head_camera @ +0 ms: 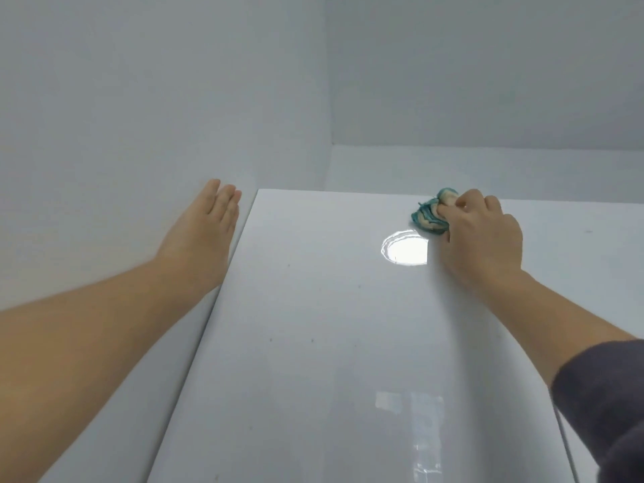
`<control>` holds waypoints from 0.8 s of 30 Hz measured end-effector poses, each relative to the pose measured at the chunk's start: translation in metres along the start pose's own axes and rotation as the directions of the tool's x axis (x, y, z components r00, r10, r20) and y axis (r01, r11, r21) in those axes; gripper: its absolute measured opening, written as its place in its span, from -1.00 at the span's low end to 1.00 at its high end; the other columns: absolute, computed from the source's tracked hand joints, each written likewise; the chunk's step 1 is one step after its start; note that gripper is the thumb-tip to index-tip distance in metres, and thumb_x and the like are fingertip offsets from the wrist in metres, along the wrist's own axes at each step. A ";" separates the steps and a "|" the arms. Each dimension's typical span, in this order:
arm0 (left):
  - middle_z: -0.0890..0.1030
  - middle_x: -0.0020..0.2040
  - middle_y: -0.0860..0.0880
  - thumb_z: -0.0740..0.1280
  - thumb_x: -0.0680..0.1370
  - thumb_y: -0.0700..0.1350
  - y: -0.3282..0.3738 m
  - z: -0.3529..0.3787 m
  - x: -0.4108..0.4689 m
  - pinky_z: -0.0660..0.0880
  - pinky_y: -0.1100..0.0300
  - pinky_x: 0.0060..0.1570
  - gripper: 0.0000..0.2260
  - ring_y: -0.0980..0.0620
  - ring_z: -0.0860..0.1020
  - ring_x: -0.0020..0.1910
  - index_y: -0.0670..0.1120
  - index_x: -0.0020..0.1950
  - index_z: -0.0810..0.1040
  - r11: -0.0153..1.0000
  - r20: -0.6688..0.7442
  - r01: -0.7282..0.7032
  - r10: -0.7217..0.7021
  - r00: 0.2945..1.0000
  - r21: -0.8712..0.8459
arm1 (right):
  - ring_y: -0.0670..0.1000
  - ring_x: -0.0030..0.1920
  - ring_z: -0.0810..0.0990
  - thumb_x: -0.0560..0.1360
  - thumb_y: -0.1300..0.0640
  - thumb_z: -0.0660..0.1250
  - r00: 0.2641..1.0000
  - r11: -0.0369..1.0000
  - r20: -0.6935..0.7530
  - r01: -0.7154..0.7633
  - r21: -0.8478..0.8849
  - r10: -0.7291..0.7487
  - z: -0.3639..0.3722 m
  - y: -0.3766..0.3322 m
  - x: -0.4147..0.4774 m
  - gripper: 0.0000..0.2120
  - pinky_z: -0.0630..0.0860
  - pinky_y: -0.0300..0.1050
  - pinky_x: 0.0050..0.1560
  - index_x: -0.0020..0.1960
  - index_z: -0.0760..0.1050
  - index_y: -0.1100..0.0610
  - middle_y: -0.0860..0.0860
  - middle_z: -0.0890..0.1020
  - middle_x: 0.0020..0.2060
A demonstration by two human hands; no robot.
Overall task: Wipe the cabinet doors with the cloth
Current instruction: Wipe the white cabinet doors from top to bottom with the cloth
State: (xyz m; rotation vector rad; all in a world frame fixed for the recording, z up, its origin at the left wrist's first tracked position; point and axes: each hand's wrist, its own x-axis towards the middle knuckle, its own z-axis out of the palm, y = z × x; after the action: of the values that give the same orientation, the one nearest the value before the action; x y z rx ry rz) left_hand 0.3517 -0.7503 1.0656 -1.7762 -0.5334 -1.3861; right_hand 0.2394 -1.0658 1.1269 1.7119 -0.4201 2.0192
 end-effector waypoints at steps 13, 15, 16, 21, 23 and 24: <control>-0.19 0.56 -0.31 -0.18 0.66 0.07 0.000 -0.001 0.000 -0.23 -0.32 0.45 -0.40 -0.29 -0.17 0.56 -0.32 0.54 -0.19 0.999 0.002 -0.052 0.052 0.999 0.018 | 0.14 0.07 0.38 0.46 0.23 0.25 0.998 0.968 0.033 0.043 0.247 -0.052 -0.006 -0.023 -0.018 -0.66 0.39 -0.08 -0.23 0.22 0.48 0.08 0.07 0.39 0.14; -0.18 0.57 -0.31 -0.18 0.66 0.07 0.000 -0.001 0.000 -0.22 -0.33 0.44 -0.40 -0.29 -0.17 0.56 -0.32 0.55 -0.19 0.998 -0.003 -0.055 0.055 0.998 0.024 | 0.12 0.08 0.39 0.46 0.22 0.23 0.998 0.980 0.062 0.018 0.198 -0.031 -0.009 -0.005 -0.022 -0.63 0.35 -0.09 -0.24 0.25 0.45 0.01 0.05 0.39 0.15; -0.19 0.57 -0.31 -0.18 0.66 0.07 0.000 -0.001 0.000 -0.22 -0.33 0.44 -0.40 -0.29 -0.17 0.56 -0.32 0.55 -0.19 0.998 -0.002 -0.058 0.058 0.998 0.026 | 0.12 0.07 0.38 0.46 0.21 0.23 0.996 0.980 0.078 -0.064 0.191 0.050 -0.011 0.005 -0.021 -0.63 0.34 -0.09 -0.23 0.25 0.44 0.01 0.05 0.38 0.14; -0.18 0.56 -0.32 -0.17 0.66 0.07 0.002 0.000 0.000 -0.23 -0.36 0.43 -0.39 -0.31 -0.16 0.55 -0.32 0.55 -0.18 0.998 0.003 -0.059 0.059 0.998 0.025 | 0.10 -0.03 0.30 0.49 0.18 0.23 0.956 0.926 0.141 -0.286 0.245 0.258 -0.014 0.009 -0.017 -0.80 0.30 -0.08 -0.21 0.12 0.43 0.14 0.10 0.34 0.11; -0.17 0.56 -0.32 -0.17 0.66 0.07 0.001 -0.001 -0.001 -0.23 -0.36 0.43 -0.39 -0.31 -0.16 0.56 -0.32 0.55 -0.17 0.998 0.001 -0.067 0.067 0.998 0.016 | 0.11 -0.02 0.34 0.48 0.19 0.24 0.980 0.941 0.130 -0.181 0.287 0.149 -0.014 0.000 -0.025 -0.80 0.32 -0.10 -0.20 0.11 0.44 0.12 0.07 0.33 0.10; -0.17 0.56 -0.32 -0.17 0.66 0.07 0.000 -0.002 -0.001 -0.23 -0.35 0.43 -0.39 -0.30 -0.16 0.56 -0.33 0.55 -0.17 0.997 -0.001 -0.070 0.070 0.998 0.014 | 0.12 0.01 0.38 0.47 0.19 0.24 0.988 0.950 0.122 -0.124 0.286 0.092 -0.013 0.001 -0.031 -0.76 0.33 -0.11 -0.19 0.14 0.45 0.08 0.05 0.34 0.10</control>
State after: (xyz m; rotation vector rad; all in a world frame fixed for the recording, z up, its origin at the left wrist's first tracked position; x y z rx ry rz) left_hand 0.3505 -0.7519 1.0645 -1.7656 -0.4743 -1.3320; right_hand 0.2320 -1.0642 1.0944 2.0212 -0.2629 2.1620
